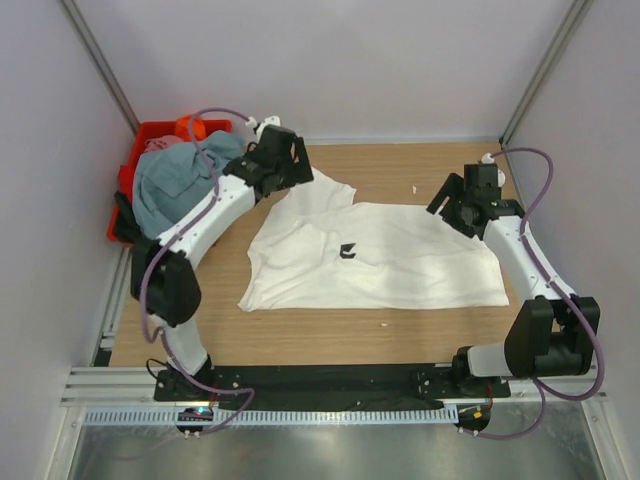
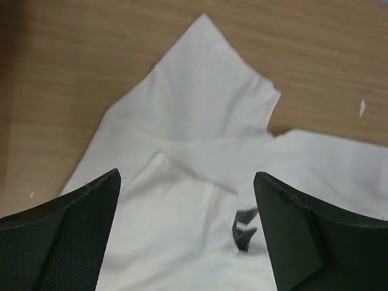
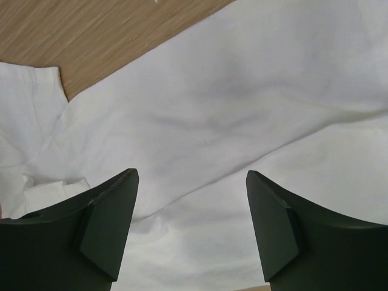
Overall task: Fold and stack the t-shirts
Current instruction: Fold the tshirt
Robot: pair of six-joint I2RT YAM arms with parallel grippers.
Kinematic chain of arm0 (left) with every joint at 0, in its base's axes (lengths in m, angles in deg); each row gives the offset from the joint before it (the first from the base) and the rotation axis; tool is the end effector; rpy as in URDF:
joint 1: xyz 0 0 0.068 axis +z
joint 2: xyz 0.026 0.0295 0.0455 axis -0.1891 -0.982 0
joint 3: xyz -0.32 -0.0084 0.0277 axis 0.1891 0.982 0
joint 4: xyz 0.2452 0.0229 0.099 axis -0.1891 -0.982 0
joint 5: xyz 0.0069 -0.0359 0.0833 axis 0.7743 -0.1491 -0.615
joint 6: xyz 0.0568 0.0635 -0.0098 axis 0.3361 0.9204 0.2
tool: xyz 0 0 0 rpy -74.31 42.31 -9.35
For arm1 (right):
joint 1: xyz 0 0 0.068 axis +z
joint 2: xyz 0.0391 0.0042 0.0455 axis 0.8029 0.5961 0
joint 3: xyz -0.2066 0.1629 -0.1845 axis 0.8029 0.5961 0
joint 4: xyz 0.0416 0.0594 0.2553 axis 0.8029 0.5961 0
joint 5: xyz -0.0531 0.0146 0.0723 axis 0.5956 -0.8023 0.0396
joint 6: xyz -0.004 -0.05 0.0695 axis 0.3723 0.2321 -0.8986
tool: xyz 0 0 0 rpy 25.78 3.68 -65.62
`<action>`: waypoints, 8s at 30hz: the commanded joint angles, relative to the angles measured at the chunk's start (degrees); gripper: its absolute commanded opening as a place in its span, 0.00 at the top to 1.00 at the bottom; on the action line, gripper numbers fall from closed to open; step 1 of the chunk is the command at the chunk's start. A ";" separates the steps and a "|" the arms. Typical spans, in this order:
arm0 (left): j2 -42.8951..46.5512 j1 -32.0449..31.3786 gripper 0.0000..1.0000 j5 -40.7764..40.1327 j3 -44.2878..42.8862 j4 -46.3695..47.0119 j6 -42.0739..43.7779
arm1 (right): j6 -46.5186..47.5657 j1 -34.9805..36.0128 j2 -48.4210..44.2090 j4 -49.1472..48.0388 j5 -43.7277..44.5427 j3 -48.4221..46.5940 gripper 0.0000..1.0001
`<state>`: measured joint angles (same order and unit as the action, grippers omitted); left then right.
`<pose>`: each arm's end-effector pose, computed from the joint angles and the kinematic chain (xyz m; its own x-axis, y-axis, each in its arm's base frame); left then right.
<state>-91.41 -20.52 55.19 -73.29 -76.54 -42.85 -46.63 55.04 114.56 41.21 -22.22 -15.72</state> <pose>0.3699 -0.1955 0.3477 -0.6228 -0.3020 -0.7217 -0.1439 0.9510 -0.2738 0.3138 0.0041 0.2939 -0.6123 0.5270 -0.5893 0.4164 0.8486 0.3263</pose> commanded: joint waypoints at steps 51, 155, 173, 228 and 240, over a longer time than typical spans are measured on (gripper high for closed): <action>-44.12 12.87 1.00 33.04 -48.03 -1.66 10.99 | 3.09 -3.28 4.38 2.44 -5.19 -6.37 0.19; 5.94 -12.78 1.00 6.06 15.80 -15.28 6.78 | 5.64 -16.92 37.37 9.82 10.71 -31.18 0.99; 13.68 -18.15 0.30 -3.59 18.63 -20.04 2.20 | 4.14 -17.80 17.69 4.55 14.44 -14.92 0.10; -22.92 8.57 0.00 26.72 -42.17 3.36 9.58 | -6.60 30.29 7.54 3.42 6.94 -15.60 0.14; 23.83 4.01 0.02 21.80 16.58 -3.76 7.65 | 3.88 23.25 40.25 0.32 -5.28 -43.09 0.21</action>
<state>-70.28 -13.92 78.01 -65.47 -75.41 -35.00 -46.28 77.68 152.44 42.07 -24.13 -51.82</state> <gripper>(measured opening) 0.987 0.791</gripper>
